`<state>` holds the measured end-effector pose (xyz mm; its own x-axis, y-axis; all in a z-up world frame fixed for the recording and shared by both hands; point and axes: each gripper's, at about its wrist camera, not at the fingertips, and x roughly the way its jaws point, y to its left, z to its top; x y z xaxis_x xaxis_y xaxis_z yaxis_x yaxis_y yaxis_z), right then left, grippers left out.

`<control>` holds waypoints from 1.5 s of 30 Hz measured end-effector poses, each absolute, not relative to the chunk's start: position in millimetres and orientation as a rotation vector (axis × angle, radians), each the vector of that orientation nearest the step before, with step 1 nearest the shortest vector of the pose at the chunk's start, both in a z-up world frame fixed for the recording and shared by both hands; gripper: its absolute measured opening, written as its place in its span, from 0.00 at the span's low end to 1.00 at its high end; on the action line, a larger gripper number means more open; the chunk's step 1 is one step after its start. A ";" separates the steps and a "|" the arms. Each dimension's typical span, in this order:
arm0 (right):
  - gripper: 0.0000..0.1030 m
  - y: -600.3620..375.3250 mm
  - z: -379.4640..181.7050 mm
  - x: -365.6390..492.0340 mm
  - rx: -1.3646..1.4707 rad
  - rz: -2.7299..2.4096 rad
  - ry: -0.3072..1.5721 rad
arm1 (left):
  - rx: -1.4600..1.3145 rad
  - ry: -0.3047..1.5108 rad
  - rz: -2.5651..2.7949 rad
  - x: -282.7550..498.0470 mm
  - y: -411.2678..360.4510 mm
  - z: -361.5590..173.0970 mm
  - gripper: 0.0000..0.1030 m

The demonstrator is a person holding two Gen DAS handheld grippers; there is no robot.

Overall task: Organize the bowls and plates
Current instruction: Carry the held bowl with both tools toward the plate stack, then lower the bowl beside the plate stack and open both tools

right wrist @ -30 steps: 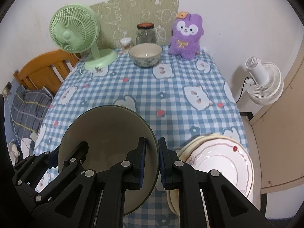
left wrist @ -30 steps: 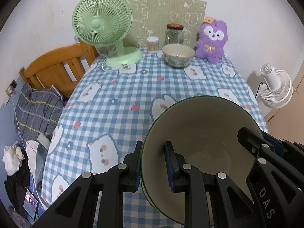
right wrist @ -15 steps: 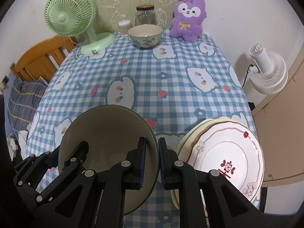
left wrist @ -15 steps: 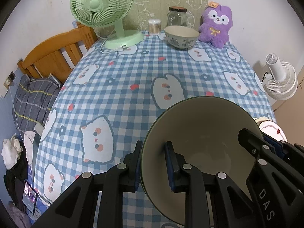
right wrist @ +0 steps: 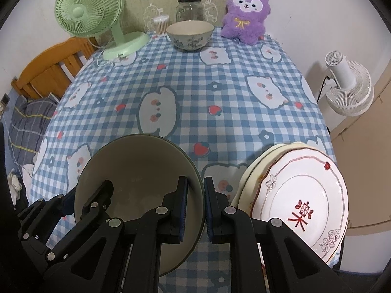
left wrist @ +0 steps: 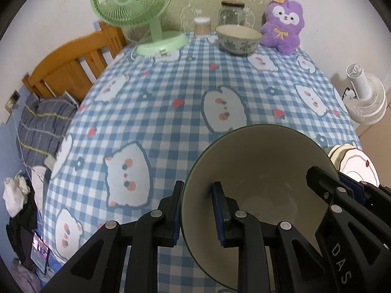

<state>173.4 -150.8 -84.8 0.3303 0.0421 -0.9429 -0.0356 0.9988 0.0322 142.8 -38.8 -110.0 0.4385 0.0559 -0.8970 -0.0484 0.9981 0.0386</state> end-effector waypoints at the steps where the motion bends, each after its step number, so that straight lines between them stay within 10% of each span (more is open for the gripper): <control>1: 0.16 -150.9 -87.1 172.8 0.006 0.048 1.237 | 0.006 1.123 0.064 142.3 -38.6 -112.2 0.20; 18: 0.17 -152.3 -90.7 174.5 0.021 0.017 1.242 | -0.008 1.135 0.036 143.8 -40.1 -121.0 0.20; 25: 0.18 -152.0 -87.8 175.5 0.024 0.030 1.252 | -0.004 1.133 0.020 143.8 -41.9 -116.0 0.38; 30: 0.50 -152.4 -76.2 171.2 0.020 0.040 1.216 | -0.020 1.134 0.032 141.4 -37.9 -110.9 0.52; 45: 0.71 -159.8 -12.2 163.4 0.040 0.112 1.081 | -0.011 1.030 0.062 127.8 -40.1 -50.0 0.80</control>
<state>163.4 -159.8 -12.2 0.4654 0.1108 -0.8781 -0.0719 0.9936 0.0873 127.8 -40.1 -50.0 0.5132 0.0466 -0.8570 -0.0572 0.9982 0.0200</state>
